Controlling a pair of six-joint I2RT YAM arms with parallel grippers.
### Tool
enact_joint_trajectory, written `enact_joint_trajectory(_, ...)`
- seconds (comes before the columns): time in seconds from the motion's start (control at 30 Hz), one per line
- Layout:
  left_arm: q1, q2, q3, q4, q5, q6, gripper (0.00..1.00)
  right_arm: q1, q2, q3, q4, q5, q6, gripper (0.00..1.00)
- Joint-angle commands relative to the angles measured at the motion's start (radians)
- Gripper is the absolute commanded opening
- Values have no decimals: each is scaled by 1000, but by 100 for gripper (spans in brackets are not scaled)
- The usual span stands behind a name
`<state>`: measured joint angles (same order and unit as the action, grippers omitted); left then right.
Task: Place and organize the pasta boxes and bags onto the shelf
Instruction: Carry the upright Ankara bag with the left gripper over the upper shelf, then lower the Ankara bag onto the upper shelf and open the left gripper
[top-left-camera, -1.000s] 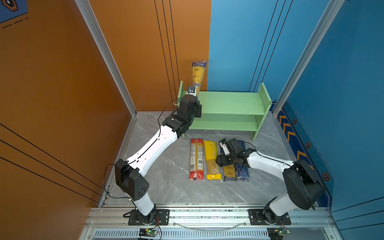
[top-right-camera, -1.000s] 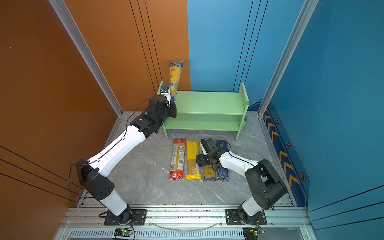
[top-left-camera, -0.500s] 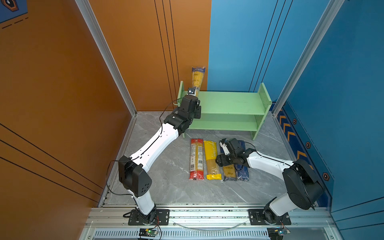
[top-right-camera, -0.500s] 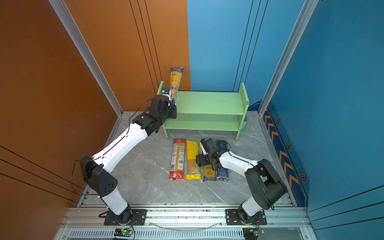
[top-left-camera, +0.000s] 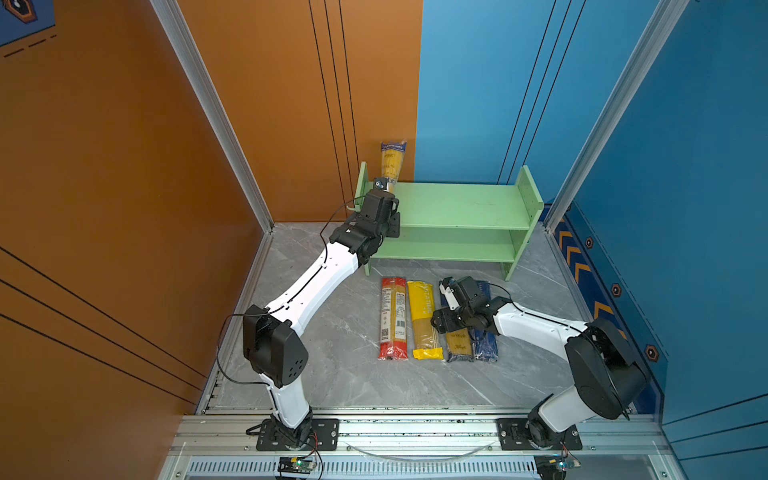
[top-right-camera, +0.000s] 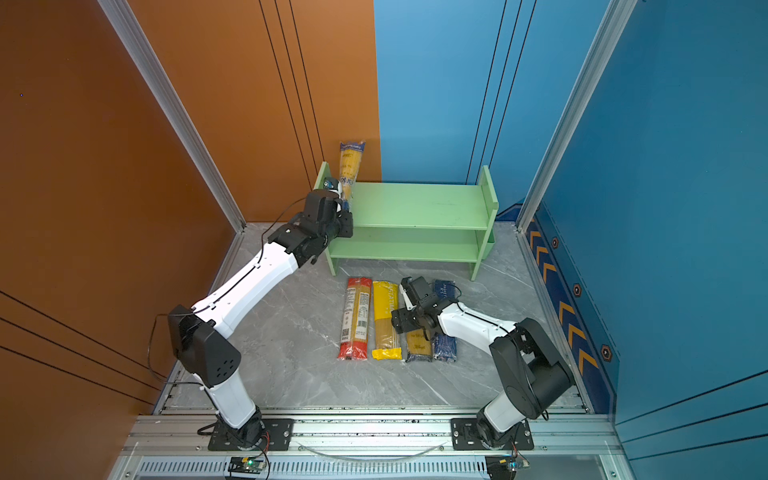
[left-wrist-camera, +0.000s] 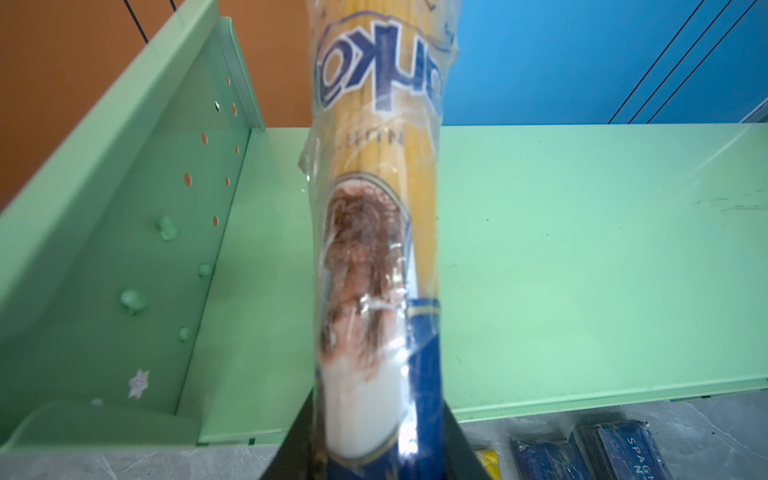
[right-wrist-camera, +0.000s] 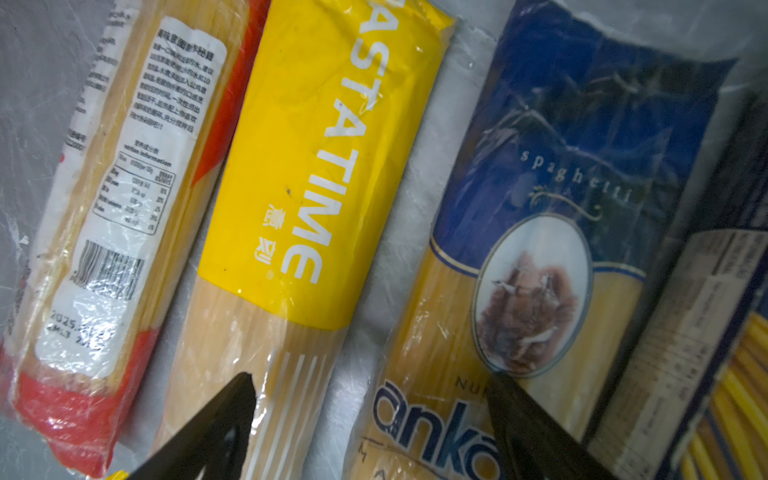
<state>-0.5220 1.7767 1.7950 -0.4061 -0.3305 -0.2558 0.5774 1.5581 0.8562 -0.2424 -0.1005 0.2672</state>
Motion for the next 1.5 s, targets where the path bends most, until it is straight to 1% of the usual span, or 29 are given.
enact_joint_trajectory(0.0,10,-20,73,125,4,-7,6,7,10,-2,8,-8,4,85)
enact_joint_trajectory(0.2,11,-16,68,125,6,-11,11,8,-1,-3,9,-4,3,86)
enact_joint_trajectory(0.4,14,-8,73,125,9,-15,14,8,0,-5,7,-5,4,86)
enact_joint_trajectory(0.43,13,-7,73,125,9,-16,15,9,0,-5,6,-6,3,86)
enact_joint_trajectory(0.47,14,-6,73,124,11,-17,21,8,0,-5,6,-5,3,86)
enact_joint_trajectory(0.5,15,-5,73,124,13,-19,22,9,0,-5,6,-5,3,86)
enact_joint_trajectory(0.77,18,1,72,125,26,-20,24,8,0,-5,5,-4,3,86)
enact_joint_trajectory(0.8,18,1,72,125,28,-21,27,9,-1,-3,5,-4,3,86)
enact_joint_trajectory(0.83,20,3,72,125,28,-22,34,8,-1,-3,2,-5,4,86)
enact_joint_trajectory(0.87,20,4,72,124,28,-23,37,9,-4,-3,1,-3,3,86)
enact_joint_trajectory(1.1,24,6,71,129,42,-31,40,8,-9,-4,-3,1,6,86)
enact_joint_trajectory(1.47,28,-8,59,130,53,-39,40,10,-16,2,-7,-1,4,86)
